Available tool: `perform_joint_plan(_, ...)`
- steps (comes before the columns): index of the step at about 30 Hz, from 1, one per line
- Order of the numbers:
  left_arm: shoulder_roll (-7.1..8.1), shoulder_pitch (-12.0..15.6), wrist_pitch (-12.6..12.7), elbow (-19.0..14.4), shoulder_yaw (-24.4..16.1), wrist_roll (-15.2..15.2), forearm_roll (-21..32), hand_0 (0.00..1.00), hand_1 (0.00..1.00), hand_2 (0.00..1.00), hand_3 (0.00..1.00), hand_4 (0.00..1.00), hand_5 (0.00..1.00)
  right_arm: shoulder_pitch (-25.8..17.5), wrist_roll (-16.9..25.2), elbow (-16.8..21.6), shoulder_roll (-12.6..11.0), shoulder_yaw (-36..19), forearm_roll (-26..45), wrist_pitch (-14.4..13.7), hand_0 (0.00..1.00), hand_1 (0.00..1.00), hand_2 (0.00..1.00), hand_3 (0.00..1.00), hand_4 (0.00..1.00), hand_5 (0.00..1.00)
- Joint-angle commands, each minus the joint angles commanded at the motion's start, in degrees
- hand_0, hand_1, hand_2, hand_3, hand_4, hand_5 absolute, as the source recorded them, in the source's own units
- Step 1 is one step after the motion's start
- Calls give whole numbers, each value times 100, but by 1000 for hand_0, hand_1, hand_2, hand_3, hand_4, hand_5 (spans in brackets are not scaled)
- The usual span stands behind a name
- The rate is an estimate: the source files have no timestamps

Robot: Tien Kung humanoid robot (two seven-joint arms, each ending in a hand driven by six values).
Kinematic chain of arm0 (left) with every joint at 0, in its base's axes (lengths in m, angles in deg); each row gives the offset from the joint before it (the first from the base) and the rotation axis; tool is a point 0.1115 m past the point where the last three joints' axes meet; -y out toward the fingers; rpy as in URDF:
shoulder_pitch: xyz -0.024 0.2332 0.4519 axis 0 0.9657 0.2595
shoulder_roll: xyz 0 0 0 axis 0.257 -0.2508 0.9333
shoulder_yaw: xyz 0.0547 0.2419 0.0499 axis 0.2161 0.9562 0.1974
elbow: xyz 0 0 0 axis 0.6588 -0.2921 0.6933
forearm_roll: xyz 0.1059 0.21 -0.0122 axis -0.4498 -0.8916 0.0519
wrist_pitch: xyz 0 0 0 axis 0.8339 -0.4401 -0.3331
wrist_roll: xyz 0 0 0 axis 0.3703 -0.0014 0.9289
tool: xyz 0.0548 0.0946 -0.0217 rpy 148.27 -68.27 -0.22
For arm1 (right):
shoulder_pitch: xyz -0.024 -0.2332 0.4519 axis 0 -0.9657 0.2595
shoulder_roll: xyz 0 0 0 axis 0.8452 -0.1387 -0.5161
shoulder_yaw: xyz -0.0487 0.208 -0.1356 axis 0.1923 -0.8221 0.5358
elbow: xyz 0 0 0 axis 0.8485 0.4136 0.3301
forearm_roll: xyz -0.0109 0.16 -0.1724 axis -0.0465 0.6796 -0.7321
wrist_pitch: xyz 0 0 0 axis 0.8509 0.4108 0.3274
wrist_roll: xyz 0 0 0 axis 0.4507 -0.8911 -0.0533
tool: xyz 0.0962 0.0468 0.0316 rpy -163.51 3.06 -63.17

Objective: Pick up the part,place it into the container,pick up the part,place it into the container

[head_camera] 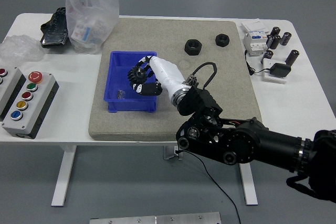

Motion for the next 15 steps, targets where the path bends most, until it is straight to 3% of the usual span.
perform_joint_plan(1, 1, -1, -1, 0, 1, 0, 0, 692, 587, 557, 620, 560, 96, 5, -38, -4, 6, 5, -40, 63, 733, 786, 808, 785, 523, 137)
perform_joint_plan(6, 8, -10, -7, 0, 2, 2, -13, 692, 587, 557, 620, 560, 96, 14, -122, -43, 29, 26, -92, 272, 733, 786, 808, 785, 523, 137)
perform_joint_plan(8, 10, -13, -9, 0, 3, 2, -18, 693, 587, 557, 620, 559, 95, 12, -132, -56, 36, 34, -91, 308, 787, 817, 832, 839, 564, 122)
perform_joint_plan(15, 10, -12, -16, 0, -1, -17, -9, 692, 588, 559, 620, 561, 94, -7, -107, -63, 35, 3, -150, 269, 786, 816, 827, 854, 589, 144)
